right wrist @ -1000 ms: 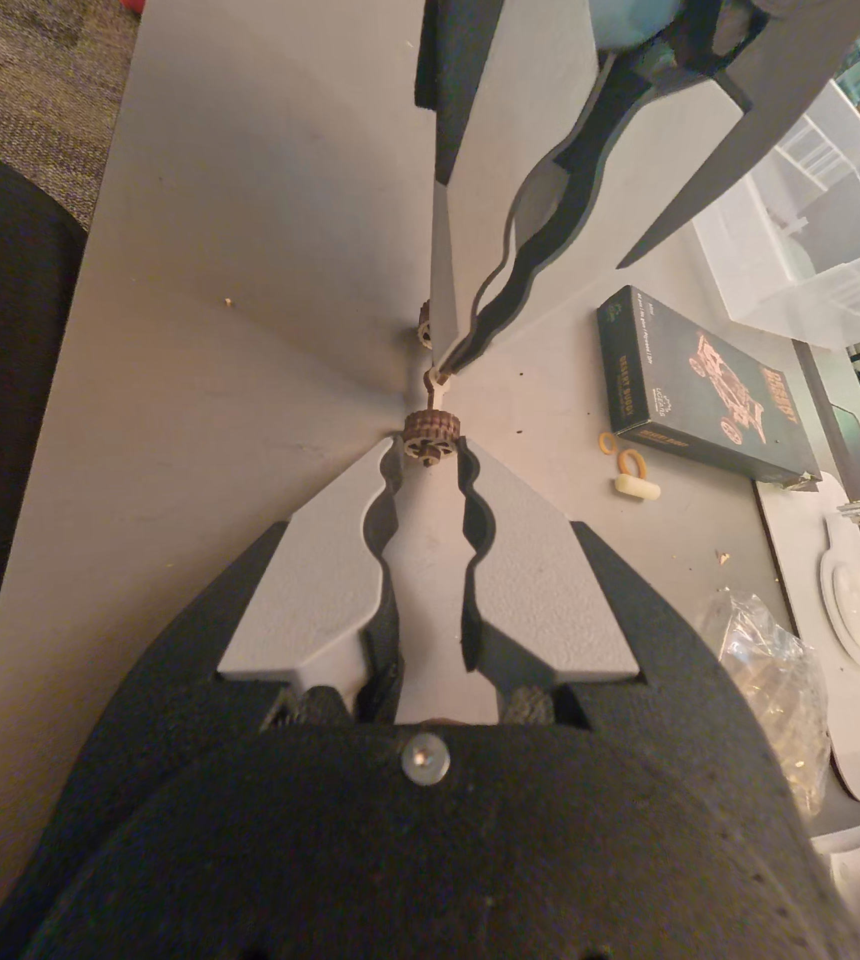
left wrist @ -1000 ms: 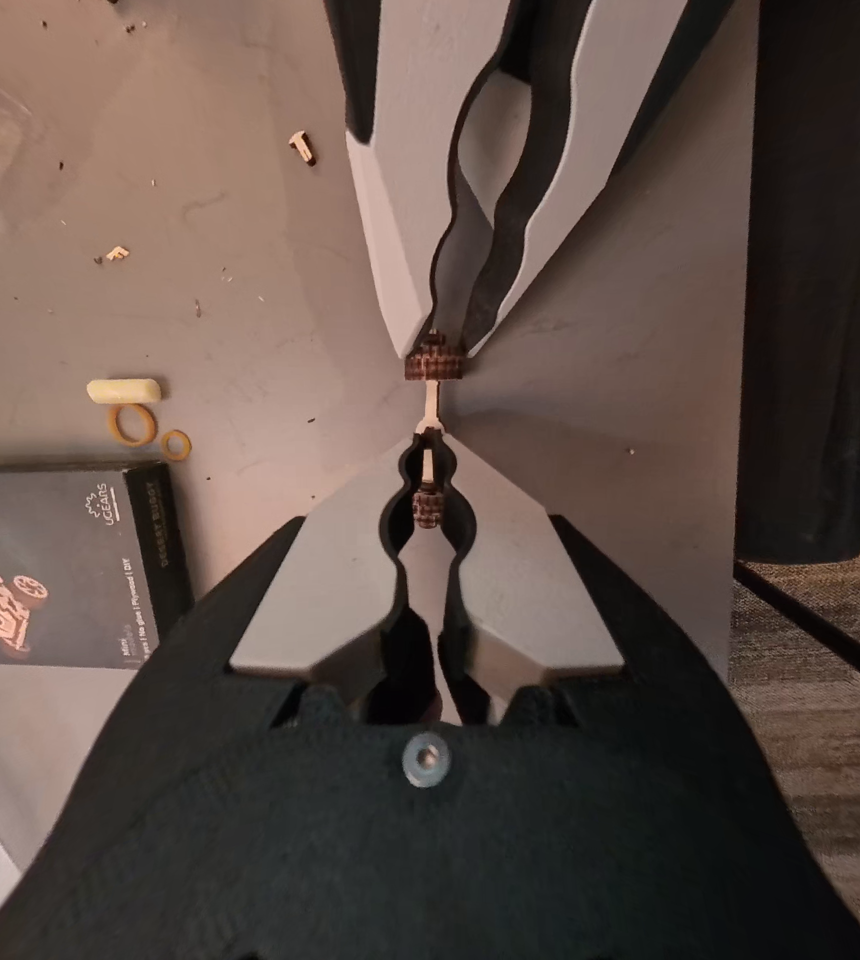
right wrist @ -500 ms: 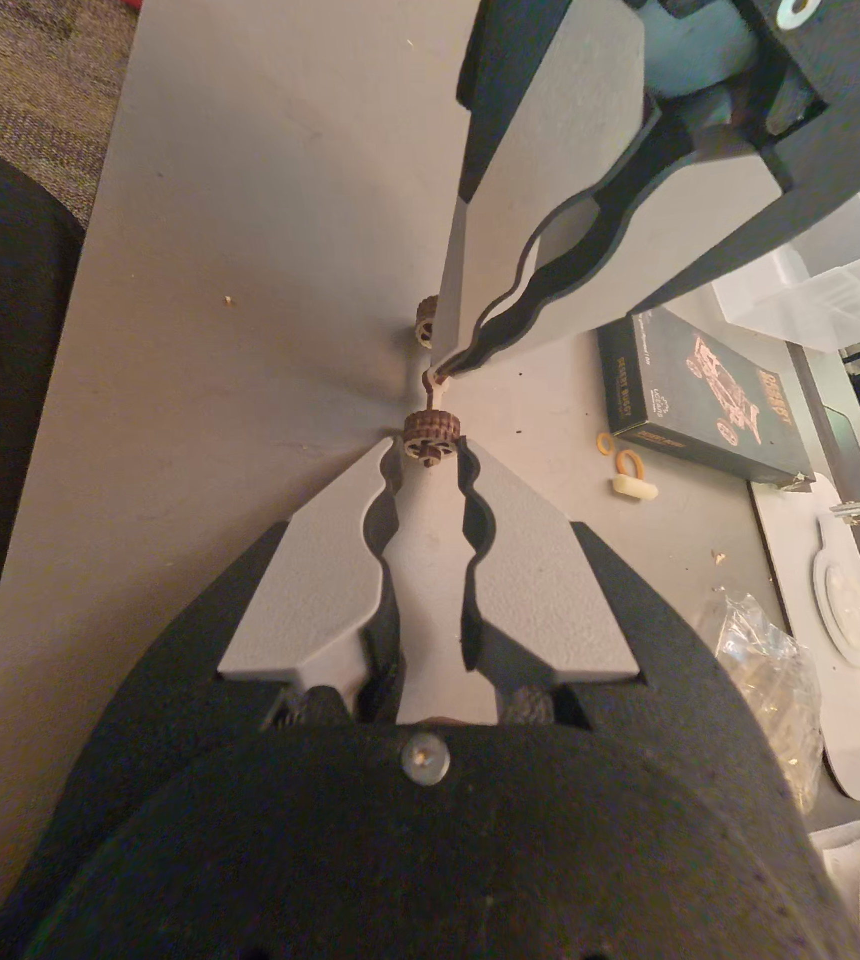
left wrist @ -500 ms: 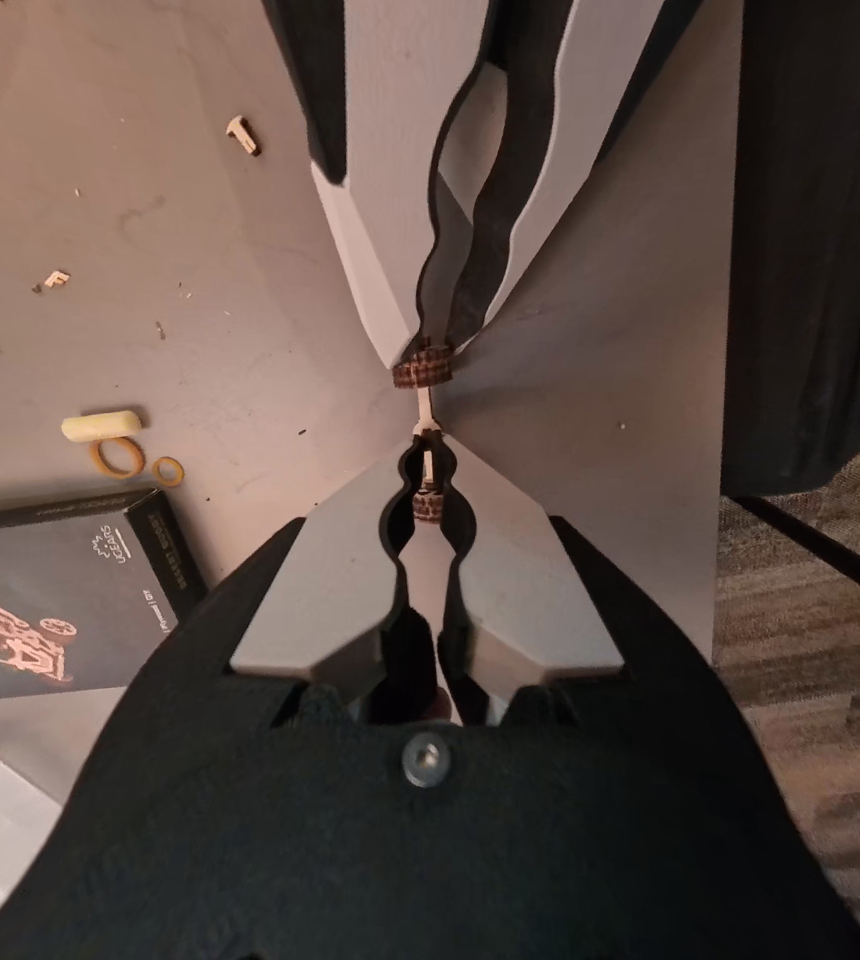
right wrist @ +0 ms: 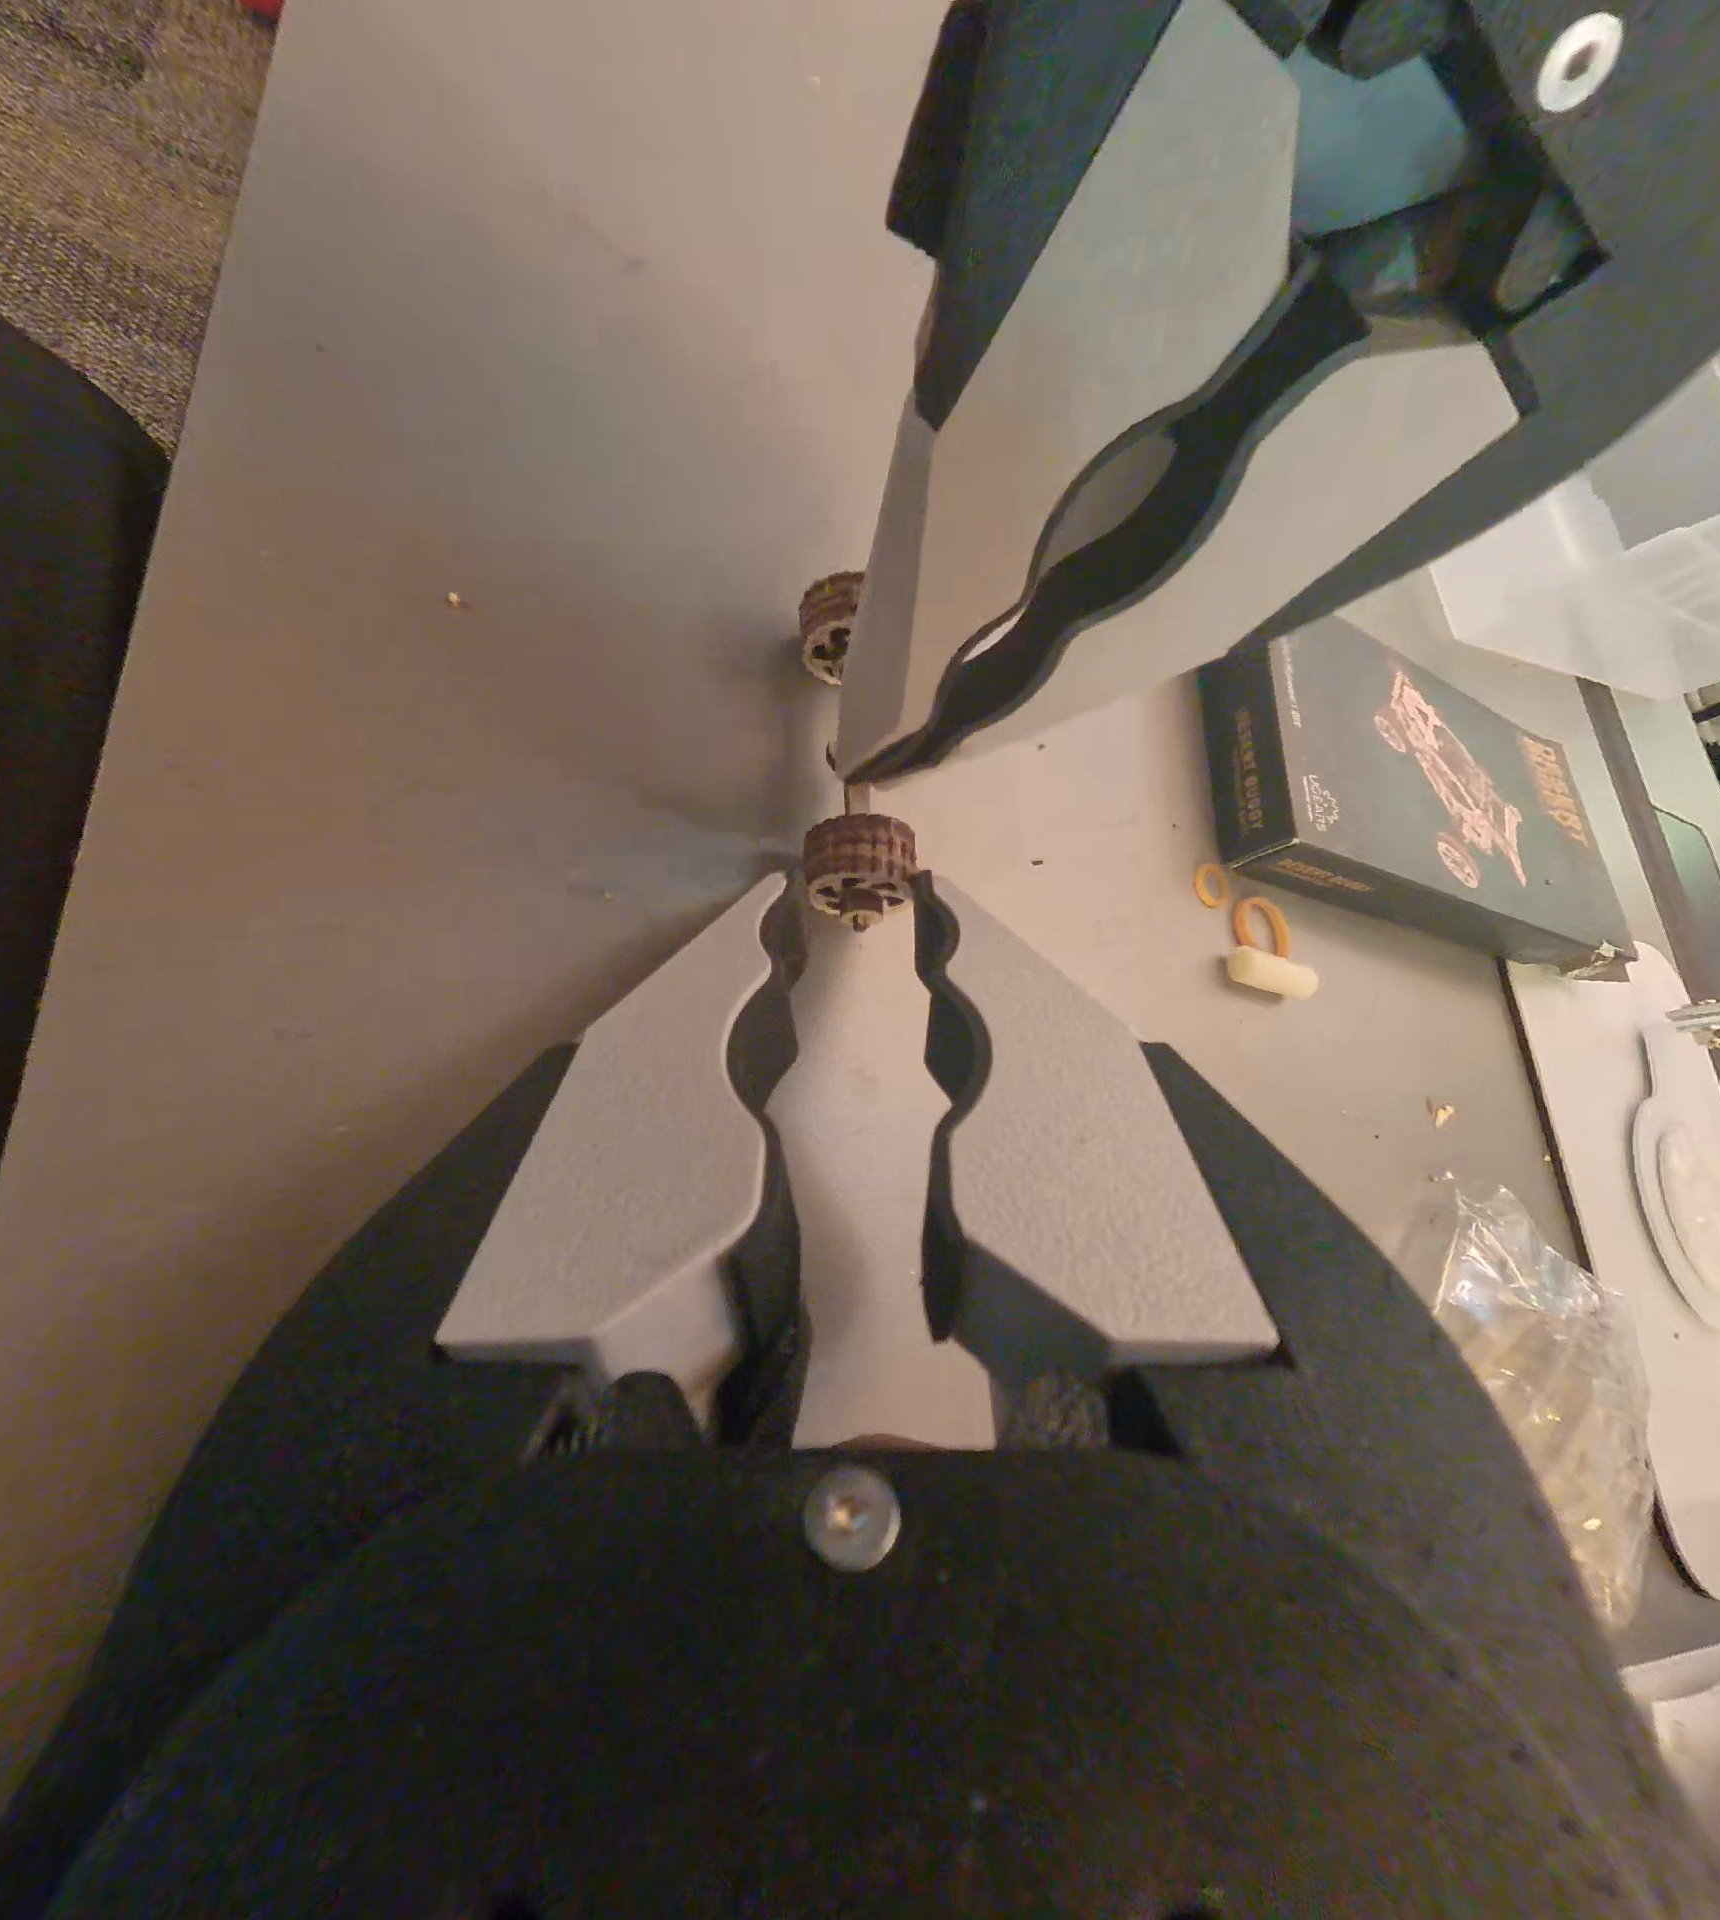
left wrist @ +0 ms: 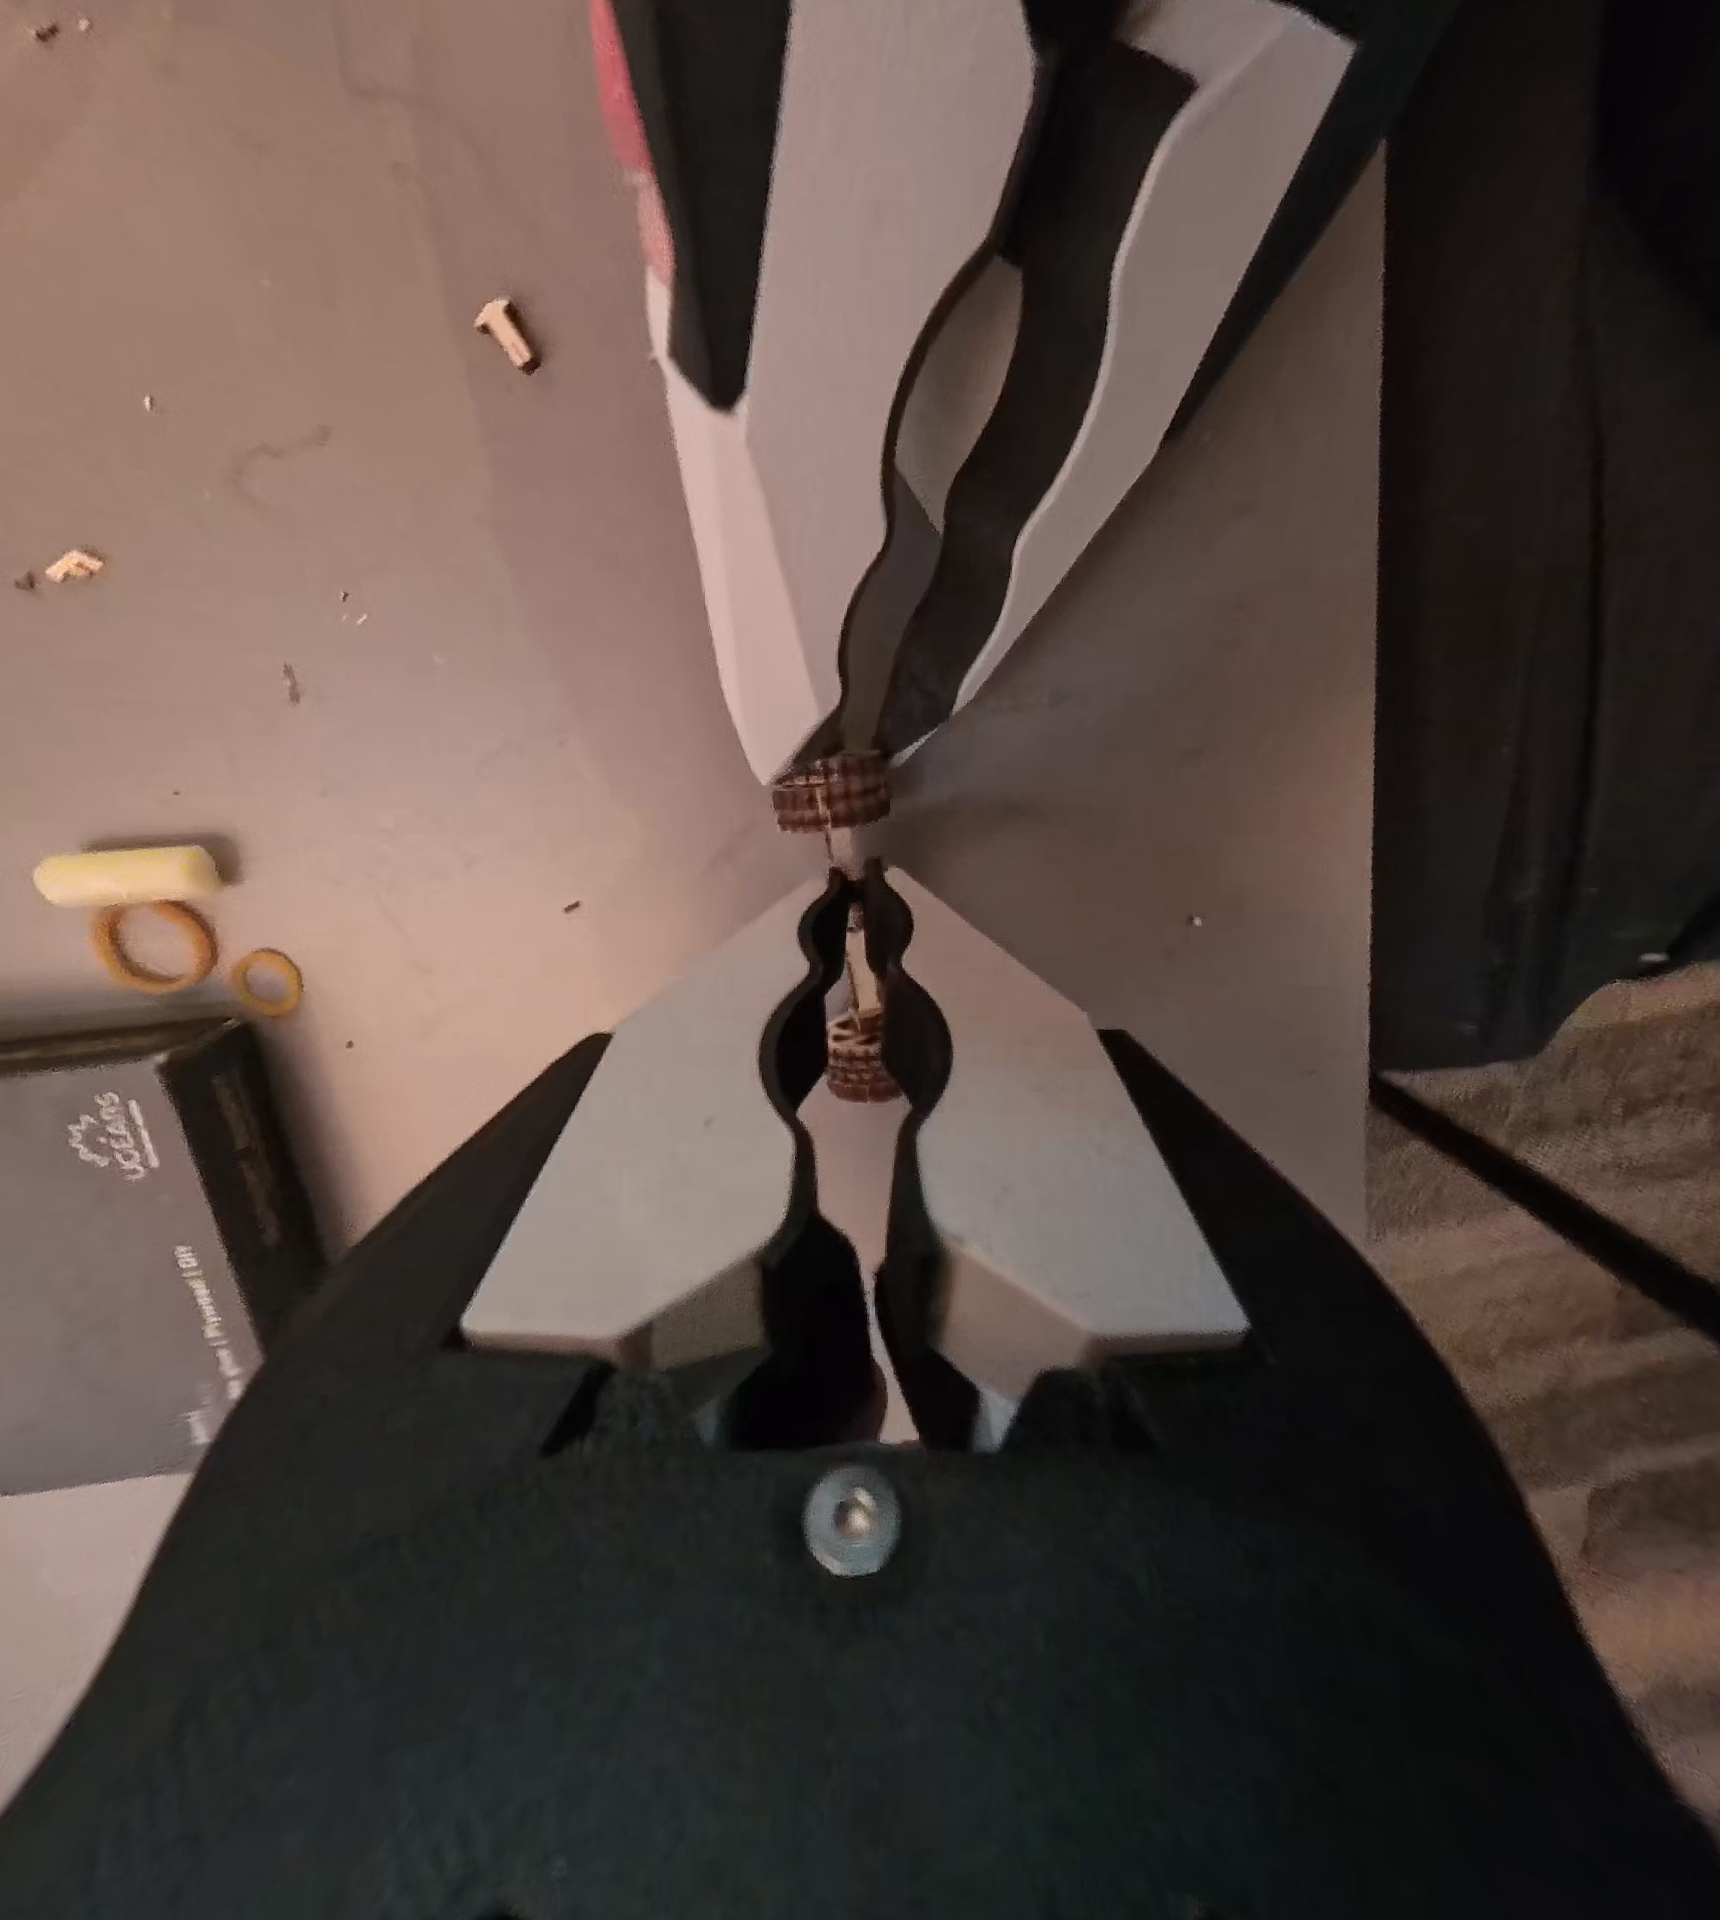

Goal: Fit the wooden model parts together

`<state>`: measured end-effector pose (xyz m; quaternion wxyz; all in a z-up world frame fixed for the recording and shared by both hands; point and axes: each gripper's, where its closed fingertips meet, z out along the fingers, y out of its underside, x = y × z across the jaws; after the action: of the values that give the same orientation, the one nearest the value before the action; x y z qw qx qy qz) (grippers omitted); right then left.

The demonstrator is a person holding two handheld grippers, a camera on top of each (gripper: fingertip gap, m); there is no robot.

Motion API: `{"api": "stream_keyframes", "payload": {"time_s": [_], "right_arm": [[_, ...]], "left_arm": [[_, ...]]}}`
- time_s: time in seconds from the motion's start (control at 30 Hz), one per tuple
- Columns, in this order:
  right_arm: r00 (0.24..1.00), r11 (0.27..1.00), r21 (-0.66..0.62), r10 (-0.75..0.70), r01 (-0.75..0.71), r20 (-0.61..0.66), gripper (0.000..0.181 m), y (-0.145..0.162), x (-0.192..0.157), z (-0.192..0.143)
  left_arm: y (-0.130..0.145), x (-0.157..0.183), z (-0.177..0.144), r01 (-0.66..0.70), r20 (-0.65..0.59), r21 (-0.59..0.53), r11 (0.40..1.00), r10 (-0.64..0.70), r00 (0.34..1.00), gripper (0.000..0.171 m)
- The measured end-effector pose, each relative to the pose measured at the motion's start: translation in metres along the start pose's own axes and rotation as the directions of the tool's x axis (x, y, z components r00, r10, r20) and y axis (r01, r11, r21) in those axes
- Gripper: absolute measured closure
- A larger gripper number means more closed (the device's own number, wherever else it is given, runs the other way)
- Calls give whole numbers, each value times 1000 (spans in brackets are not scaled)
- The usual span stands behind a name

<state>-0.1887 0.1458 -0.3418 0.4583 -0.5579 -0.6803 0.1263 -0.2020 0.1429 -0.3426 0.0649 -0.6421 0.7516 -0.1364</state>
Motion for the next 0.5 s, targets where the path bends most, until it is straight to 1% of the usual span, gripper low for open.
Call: {"api": "stream_keyframes", "payload": {"time_s": [0.17,0.33,0.5], "right_arm": [[1000,1000,0,0,0,0,164,0,0,0],[1000,1000,0,2,-2,2,164,0,0,0],[1000,1000,-1,8,-8,5,164,0,0,0]], "left_arm": [[1,1,-1,40,10,96,995,-41,999,171],[0,1,-2,73,16,202,977,-77,997,171],[4,0,-4,87,41,261,961,-102,994,171]]}}
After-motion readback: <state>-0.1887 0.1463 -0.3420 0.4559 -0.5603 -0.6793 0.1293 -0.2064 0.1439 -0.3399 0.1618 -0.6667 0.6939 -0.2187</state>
